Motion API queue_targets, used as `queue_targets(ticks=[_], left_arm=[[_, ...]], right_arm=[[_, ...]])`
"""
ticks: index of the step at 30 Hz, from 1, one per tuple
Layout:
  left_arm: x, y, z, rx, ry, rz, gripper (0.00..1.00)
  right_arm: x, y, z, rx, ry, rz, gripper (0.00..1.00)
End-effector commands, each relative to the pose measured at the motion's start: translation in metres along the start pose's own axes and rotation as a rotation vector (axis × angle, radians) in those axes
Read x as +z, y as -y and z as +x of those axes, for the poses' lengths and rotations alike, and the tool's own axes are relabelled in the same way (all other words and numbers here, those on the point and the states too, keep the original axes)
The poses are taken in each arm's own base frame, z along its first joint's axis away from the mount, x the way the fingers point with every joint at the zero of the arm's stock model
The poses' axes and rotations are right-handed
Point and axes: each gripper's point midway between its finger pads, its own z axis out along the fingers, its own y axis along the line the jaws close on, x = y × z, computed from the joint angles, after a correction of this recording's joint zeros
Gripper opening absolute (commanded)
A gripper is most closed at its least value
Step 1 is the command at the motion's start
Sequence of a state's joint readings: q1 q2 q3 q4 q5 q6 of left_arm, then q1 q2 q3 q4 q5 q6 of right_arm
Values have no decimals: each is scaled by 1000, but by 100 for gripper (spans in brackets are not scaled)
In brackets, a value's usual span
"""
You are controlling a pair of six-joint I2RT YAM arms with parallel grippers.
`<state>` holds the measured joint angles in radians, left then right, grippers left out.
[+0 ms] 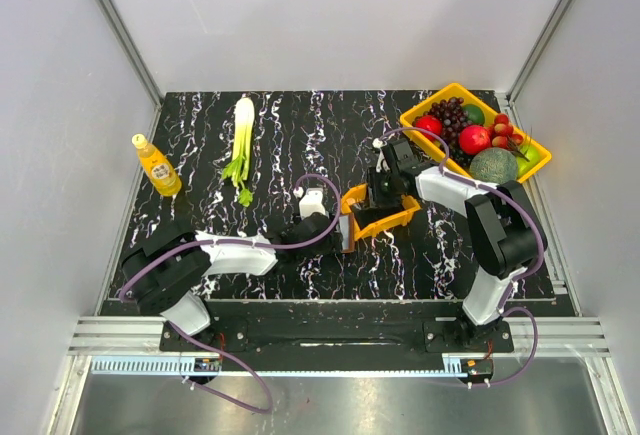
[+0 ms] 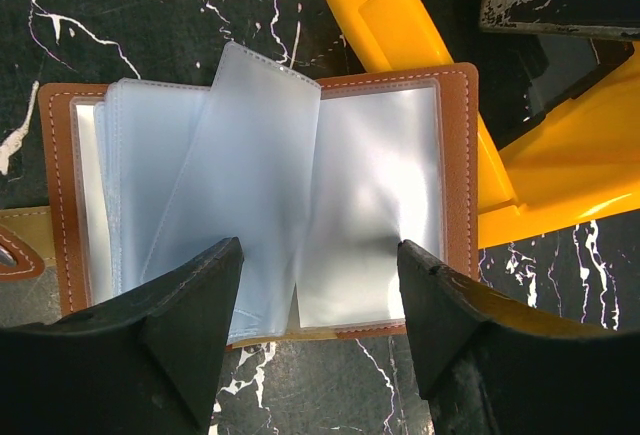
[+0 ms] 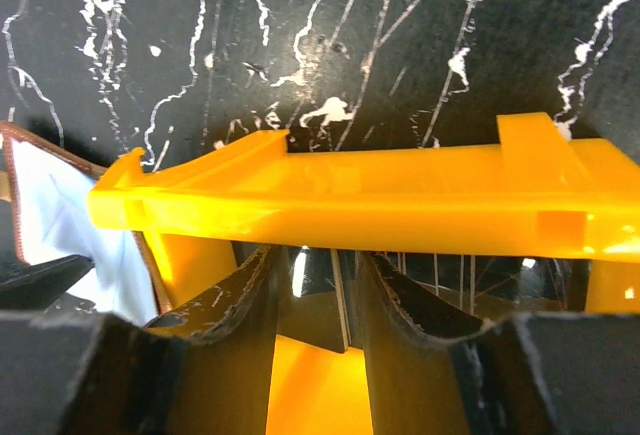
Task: Put the credit cards into the card holder
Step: Pick up the credit card from the storage box.
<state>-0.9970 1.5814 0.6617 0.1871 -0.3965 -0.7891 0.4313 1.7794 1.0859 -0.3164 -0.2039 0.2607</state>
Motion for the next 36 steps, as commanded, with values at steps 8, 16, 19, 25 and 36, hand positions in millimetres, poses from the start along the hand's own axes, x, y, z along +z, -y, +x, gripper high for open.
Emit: queue_targets(ticks=[8, 16, 19, 25, 36], left_arm=[[6, 3, 15, 16, -67, 20, 68], [7, 2, 13, 12, -65, 16, 67], [6, 2, 12, 13, -65, 19, 68], [7, 1, 14, 13, -68, 18, 67], [9, 2, 15, 13, -76, 20, 67]], right_arm=[[-3, -41, -10, -5, 4, -208, 37], [-9, -49, -18, -5, 34, -241, 33], [-7, -34, -22, 3, 65, -153, 36], [-2, -13, -26, -2, 91, -46, 42], [10, -30, -7, 7, -10, -160, 41]])
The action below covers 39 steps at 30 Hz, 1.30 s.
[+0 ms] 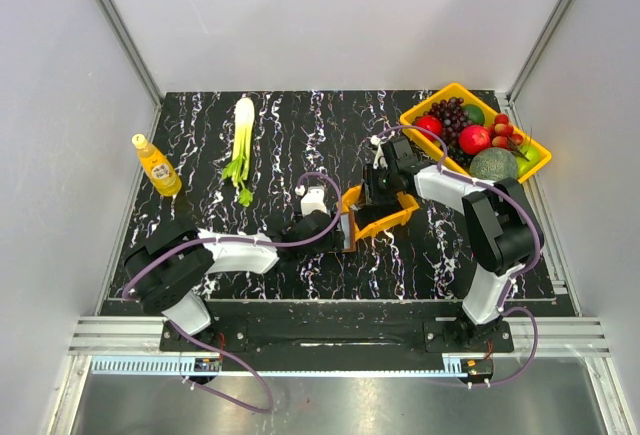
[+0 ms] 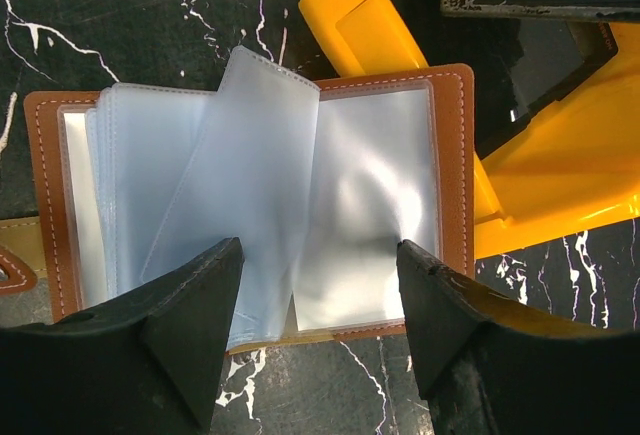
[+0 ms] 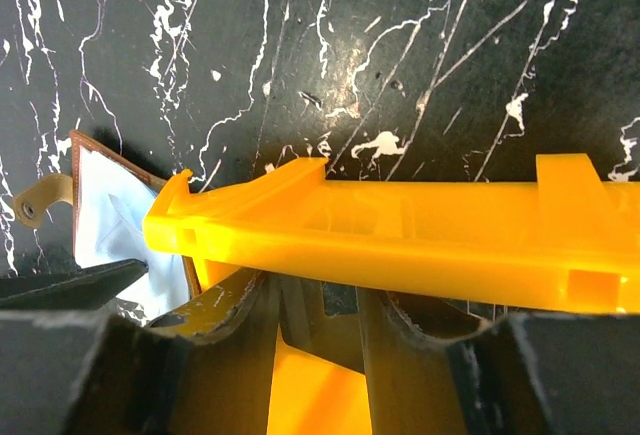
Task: Put the credit cards into the card holder
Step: Pick up the credit card from the storage box.
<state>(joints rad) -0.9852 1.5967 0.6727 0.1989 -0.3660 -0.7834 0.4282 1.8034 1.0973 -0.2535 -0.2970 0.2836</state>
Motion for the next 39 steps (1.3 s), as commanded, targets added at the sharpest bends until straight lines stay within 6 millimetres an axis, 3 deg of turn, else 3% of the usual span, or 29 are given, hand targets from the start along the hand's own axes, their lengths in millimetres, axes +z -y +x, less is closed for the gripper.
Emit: queue_targets(ticks=[1, 11, 17, 28, 39], left_arm=[[5, -2, 15, 18, -63, 0, 67], [6, -3, 15, 14, -64, 1, 67], [7, -1, 15, 13, -71, 6, 67], [9, -1, 16, 12, -75, 5, 67], [9, -3, 16, 11, -75, -1, 67]], right_arm=[[6, -11, 2, -5, -28, -57, 41], [7, 4, 0, -12, -11, 25, 44], [10, -18, 13, 7, -78, -112, 34], [-16, -43, -4, -17, -13, -201, 20], [-20, -51, 7, -22, -53, -257, 20]])
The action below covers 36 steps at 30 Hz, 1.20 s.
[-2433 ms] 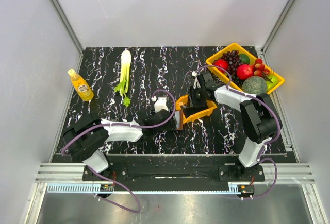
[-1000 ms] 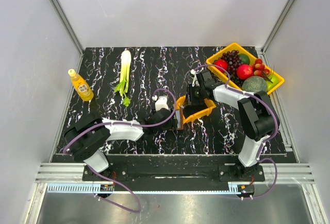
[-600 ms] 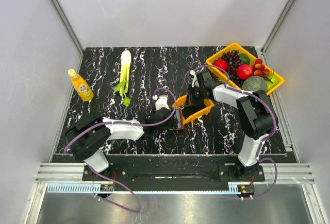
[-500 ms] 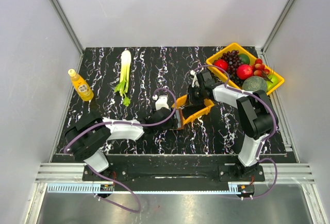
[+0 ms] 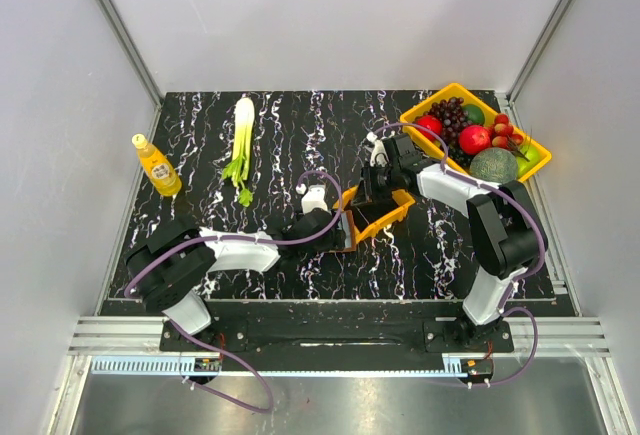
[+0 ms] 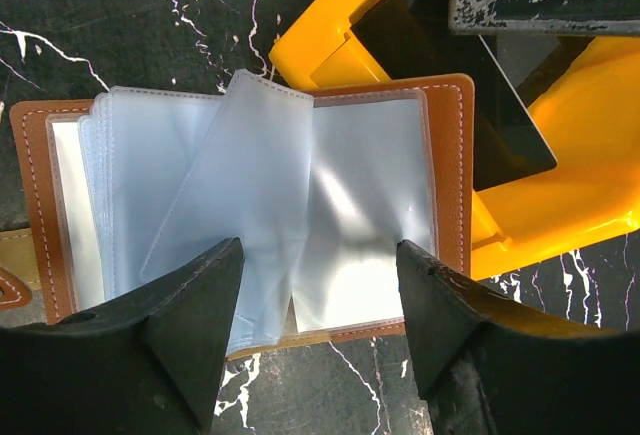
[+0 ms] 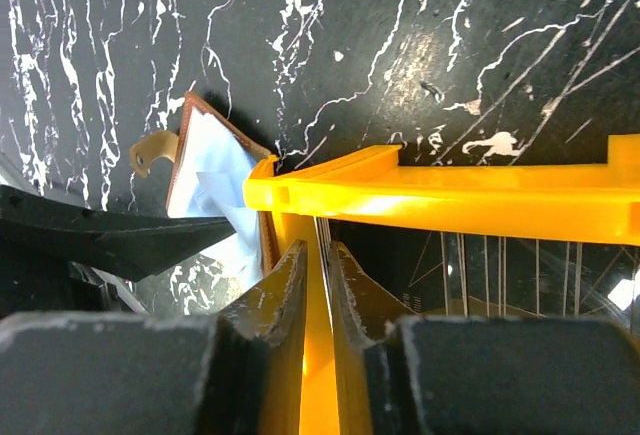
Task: Put the credit cards into the card holder
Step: Pick up the credit card from the storage box.
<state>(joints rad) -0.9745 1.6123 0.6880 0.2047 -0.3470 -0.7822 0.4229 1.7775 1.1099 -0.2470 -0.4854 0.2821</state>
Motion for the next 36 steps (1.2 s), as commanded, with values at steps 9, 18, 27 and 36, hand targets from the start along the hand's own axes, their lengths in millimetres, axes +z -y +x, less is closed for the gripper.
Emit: queue_targets(ticks=[9, 18, 27, 36], left_arm=[[4, -7, 19, 19, -71, -13, 67], [5, -8, 19, 22, -74, -20, 67], [5, -8, 18, 20, -73, -19, 67], [5, -9, 20, 20, -78, -21, 67]], right_arm=[[0, 1, 20, -10, -78, 4, 27], [-11, -13, 13, -31, -49, -27, 29], [-10, -24, 17, -16, -66, -98, 38], [-5, -19, 24, -4, -94, -91, 31]])
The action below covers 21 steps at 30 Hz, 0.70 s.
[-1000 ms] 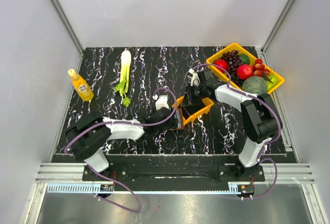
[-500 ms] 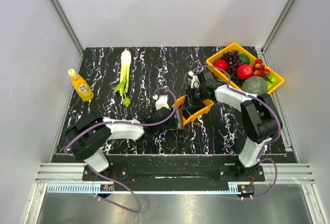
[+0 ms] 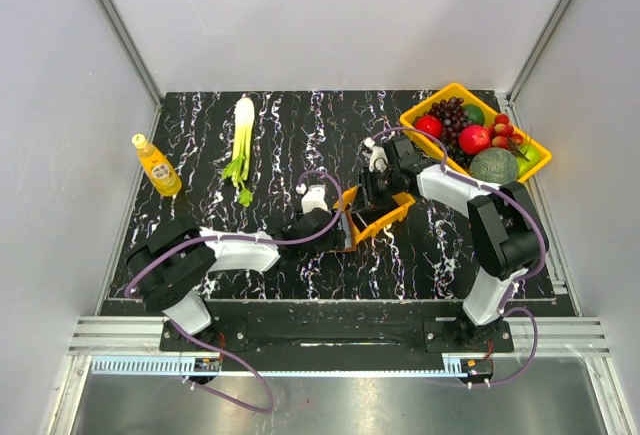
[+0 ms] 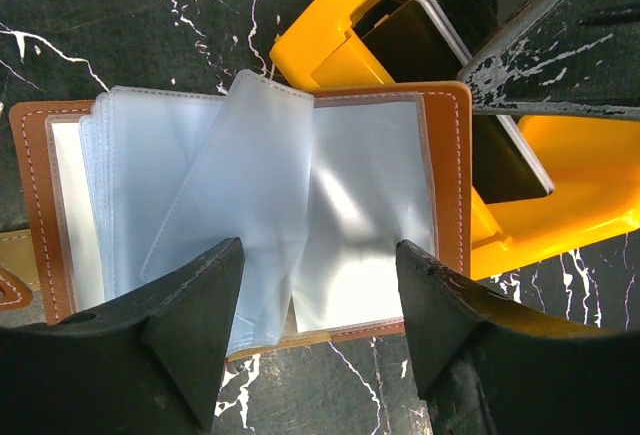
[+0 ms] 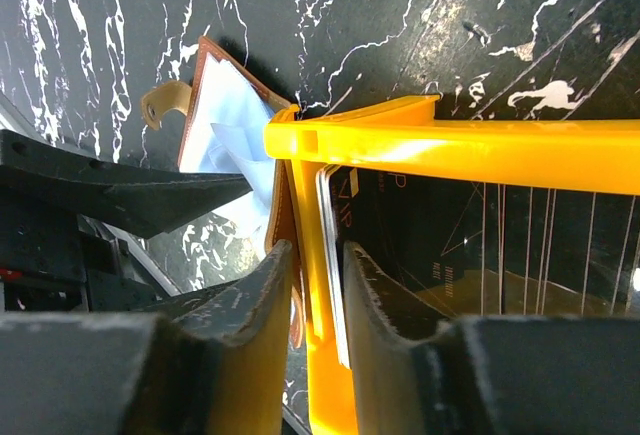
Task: Put the credit cards into the card holder
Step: Pick up the credit card from the storage box.
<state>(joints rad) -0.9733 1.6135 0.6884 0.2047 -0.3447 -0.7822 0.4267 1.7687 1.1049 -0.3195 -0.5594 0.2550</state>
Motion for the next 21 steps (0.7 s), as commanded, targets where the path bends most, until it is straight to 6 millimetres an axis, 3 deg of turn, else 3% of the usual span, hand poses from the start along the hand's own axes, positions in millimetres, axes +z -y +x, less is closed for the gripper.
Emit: queue_targets(ticks=[1, 5, 13, 14, 16, 21], left_arm=[[5, -8, 19, 22, -74, -21, 67], [5, -9, 20, 20, -79, -22, 67], [6, -10, 20, 19, -79, -24, 67], [5, -10, 21, 20, -80, -25, 67], [5, -10, 20, 21, -79, -26, 67], [6, -10, 20, 19, -78, -25, 67]], right_arm=[[2, -8, 3, -9, -13, -33, 28], [3, -8, 4, -5, -16, -34, 24], [1, -4, 0, -13, 0, -3, 4], [1, -4, -1, -13, 3, -1, 7], [1, -1, -1, -9, 2, 16, 27], [4, 4, 3, -12, -23, 23, 31]])
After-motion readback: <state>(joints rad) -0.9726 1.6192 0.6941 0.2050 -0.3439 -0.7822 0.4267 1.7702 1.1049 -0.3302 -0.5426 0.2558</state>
